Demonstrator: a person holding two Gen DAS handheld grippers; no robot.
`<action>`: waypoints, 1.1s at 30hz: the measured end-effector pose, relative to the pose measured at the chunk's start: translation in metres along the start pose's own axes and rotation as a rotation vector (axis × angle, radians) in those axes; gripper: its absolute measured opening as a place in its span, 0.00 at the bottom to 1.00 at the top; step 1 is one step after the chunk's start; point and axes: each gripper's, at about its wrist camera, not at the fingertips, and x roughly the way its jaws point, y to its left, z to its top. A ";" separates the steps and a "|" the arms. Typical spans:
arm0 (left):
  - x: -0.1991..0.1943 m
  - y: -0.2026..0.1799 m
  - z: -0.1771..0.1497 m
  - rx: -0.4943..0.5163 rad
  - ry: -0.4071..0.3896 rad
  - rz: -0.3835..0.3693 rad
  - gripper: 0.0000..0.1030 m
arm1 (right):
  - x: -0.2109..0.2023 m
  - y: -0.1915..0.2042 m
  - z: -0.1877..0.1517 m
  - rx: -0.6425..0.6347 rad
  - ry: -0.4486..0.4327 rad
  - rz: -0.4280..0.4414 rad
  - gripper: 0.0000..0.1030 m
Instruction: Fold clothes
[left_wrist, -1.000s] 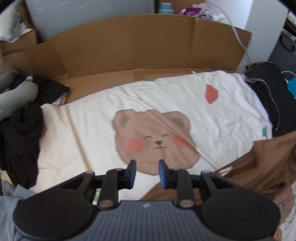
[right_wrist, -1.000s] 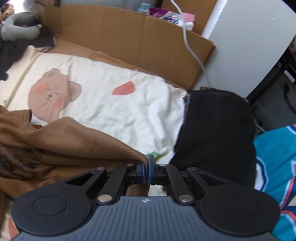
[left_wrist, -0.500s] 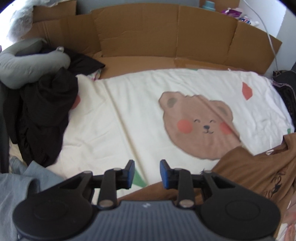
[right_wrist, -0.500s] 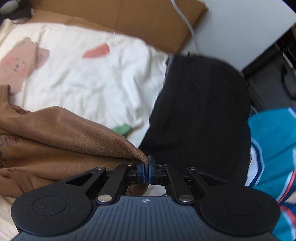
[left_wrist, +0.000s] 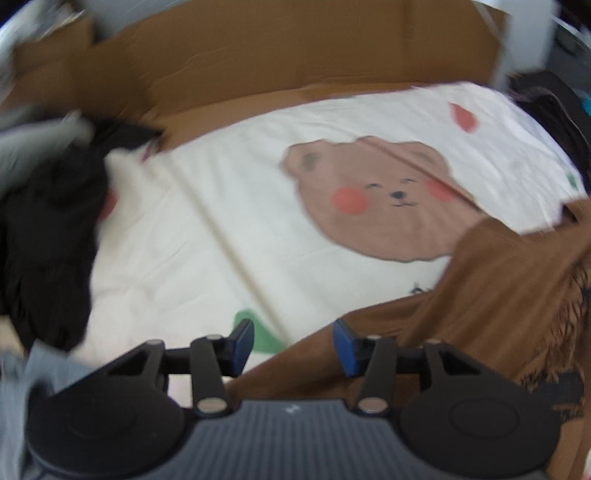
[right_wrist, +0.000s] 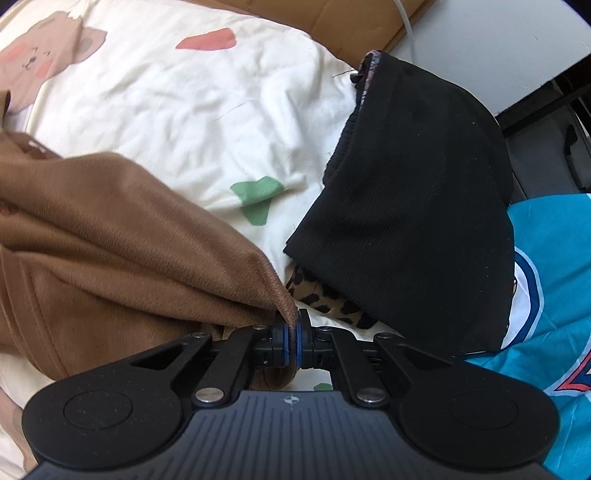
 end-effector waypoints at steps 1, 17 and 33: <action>0.003 -0.005 0.002 0.052 0.013 -0.001 0.49 | 0.000 0.001 -0.002 -0.004 -0.001 -0.001 0.02; 0.030 -0.039 0.027 0.581 0.223 -0.166 0.29 | 0.003 0.010 -0.007 -0.095 0.004 0.002 0.02; 0.065 -0.061 0.028 0.743 0.311 -0.189 0.32 | 0.018 0.010 -0.009 -0.090 -0.001 0.023 0.02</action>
